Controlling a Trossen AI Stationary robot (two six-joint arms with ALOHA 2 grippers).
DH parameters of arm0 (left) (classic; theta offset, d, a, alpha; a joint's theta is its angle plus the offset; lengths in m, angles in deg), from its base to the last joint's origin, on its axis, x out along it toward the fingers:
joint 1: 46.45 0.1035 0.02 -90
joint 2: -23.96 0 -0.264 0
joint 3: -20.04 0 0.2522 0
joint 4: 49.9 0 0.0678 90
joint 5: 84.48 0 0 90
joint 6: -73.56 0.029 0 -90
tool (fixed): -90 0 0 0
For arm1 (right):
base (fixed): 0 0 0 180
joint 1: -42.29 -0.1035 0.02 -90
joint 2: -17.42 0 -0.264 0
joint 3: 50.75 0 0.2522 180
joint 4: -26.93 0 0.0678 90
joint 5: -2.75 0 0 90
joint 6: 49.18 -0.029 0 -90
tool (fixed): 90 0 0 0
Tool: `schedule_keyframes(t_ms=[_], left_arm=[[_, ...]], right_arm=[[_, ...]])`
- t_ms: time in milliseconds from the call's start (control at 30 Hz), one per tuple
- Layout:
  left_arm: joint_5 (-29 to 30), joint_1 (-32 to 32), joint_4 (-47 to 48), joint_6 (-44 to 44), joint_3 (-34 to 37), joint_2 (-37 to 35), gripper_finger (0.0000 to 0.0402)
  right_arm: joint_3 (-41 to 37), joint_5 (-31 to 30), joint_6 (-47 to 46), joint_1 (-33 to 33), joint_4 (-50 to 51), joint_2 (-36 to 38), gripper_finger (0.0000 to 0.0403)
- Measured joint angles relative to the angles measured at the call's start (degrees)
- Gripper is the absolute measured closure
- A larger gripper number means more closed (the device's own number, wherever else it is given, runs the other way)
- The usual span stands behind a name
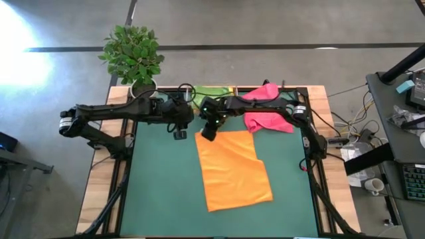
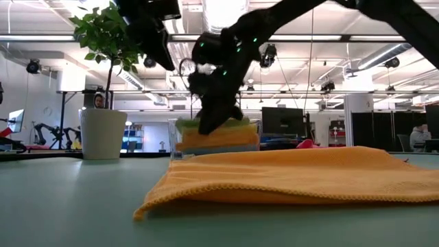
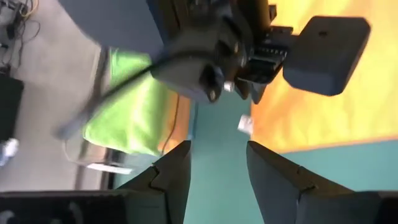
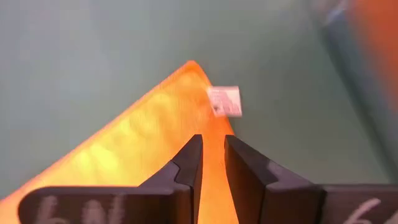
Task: Fold microfiber towels
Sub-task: Fold the orange microfiber towel
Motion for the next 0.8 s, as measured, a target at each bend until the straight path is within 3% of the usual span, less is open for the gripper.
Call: schedule_keyframes(t_ms=[400,567,800], left_arm=[[-6.68,-1.87,-14.22,-12.5,9.73,0.38,0.0262],[-14.24,-4.4,-28.41,-18.7,16.47,1.82,0.0262],[-15.03,-8.84,-43.56,-29.42,21.06,6.99,0.0263]], right_arm=[[-15.04,0.39,2.27,-3.89,2.31,17.08,0.0344],[-25.33,0.87,2.63,-6.83,2.2,26.45,0.0344],[-40.27,0.83,-3.07,-12.21,-3.1,37.01,0.0344]])
